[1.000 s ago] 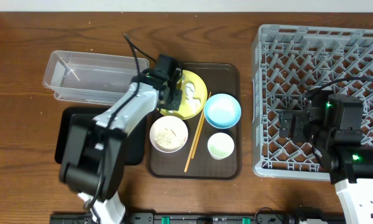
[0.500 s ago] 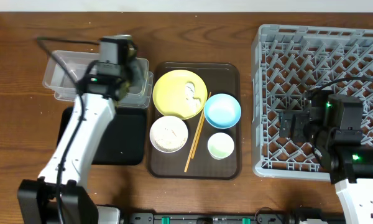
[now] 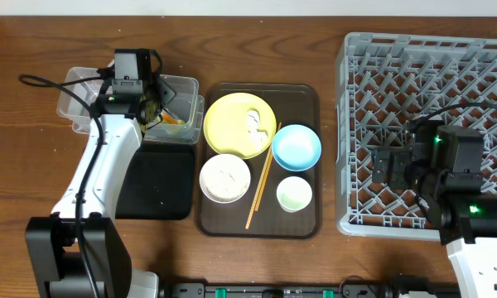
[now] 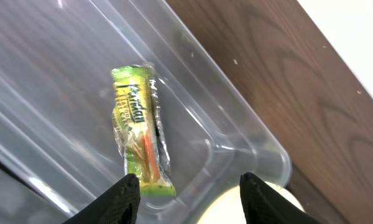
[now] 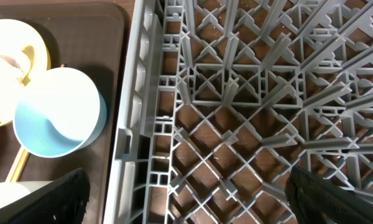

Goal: Sort waste into correct bins and load items into the dishwasher rack
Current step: 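Carry the wrapper with left gripper and drop it into clear bin, then grasp the white tissue on the yellow plate with left gripper, then drop the tissue into the clear plastic bin with left gripper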

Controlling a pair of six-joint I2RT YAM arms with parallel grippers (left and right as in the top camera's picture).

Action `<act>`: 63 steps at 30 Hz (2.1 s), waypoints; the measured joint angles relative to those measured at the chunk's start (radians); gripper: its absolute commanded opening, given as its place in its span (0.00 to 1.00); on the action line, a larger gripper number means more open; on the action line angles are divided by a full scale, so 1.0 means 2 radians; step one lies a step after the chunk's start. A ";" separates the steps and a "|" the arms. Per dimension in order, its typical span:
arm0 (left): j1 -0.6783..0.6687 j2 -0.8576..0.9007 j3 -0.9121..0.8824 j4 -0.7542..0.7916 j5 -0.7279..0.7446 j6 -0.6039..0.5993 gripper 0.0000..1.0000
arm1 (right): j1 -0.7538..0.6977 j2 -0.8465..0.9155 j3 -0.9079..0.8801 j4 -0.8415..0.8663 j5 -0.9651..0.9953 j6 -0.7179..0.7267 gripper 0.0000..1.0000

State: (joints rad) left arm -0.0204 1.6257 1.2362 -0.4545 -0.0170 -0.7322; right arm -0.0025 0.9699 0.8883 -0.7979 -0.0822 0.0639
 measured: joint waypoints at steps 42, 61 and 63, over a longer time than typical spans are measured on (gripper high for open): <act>-0.194 0.179 0.002 0.114 0.059 0.111 0.06 | 0.000 0.000 0.000 -0.005 0.000 0.000 0.99; -0.014 -0.011 0.002 0.044 0.038 0.118 0.17 | 0.000 0.000 0.000 -0.010 0.000 0.000 0.99; 0.001 -0.007 0.002 0.036 0.033 0.122 0.39 | 0.000 0.000 0.000 -0.010 0.000 0.000 0.99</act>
State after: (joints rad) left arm -0.0177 1.6123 1.2404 -0.3817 0.0490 -0.4885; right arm -0.0025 0.9699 0.8883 -0.8188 -0.0822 0.0639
